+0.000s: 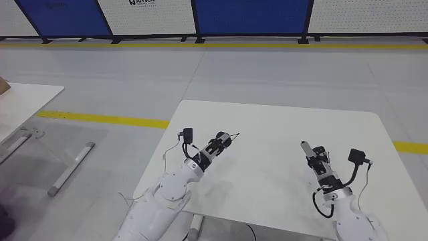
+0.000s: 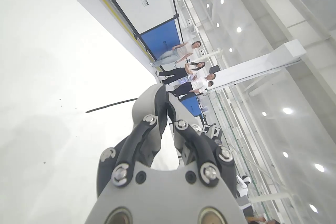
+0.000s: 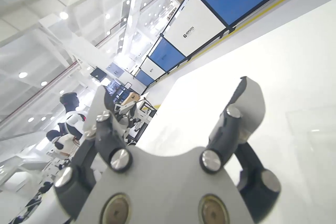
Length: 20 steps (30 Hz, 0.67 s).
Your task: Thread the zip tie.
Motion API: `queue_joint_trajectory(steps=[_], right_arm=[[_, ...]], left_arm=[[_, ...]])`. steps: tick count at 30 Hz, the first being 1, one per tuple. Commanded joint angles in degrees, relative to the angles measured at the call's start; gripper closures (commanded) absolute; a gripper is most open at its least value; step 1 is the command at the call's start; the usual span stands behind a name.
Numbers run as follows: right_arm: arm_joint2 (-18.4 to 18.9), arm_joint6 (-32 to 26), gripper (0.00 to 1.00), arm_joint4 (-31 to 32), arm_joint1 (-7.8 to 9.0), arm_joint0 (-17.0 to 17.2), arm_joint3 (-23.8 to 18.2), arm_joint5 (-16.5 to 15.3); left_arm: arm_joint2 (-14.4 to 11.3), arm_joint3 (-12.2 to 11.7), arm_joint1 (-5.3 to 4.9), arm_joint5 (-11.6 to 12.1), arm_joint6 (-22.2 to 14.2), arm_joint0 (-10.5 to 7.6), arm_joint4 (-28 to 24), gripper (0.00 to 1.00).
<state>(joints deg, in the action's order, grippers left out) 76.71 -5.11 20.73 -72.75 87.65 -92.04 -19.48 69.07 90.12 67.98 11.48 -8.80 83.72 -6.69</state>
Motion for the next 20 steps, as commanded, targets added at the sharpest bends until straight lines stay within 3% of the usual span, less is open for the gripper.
queue_joint_trajectory(steps=[1,4,12,20], right_arm=[[-0.05,-0.04,0.00,-0.43,-0.03,0.05,-0.01,0.15],[1.11,-1.60,0.00,-6.79,-0.04,0.21,-0.02,0.00],[9.64,-6.82,0.00,-24.61,0.74,3.37,-0.42,0.00],[10.88,-6.45,0.00,-27.26,0.69,4.40,-0.50,0.00]], left_arm=[[-0.02,0.00,0.01,-0.06,0.05,0.00,0.00,1.00],[0.00,-0.55,0.17,-0.34,3.53,-0.13,1.80,1.00],[1.85,-3.14,0.17,0.79,4.73,-0.02,0.33,1.00],[2.10,-3.89,0.19,1.03,4.34,0.16,-0.28,1.00]])
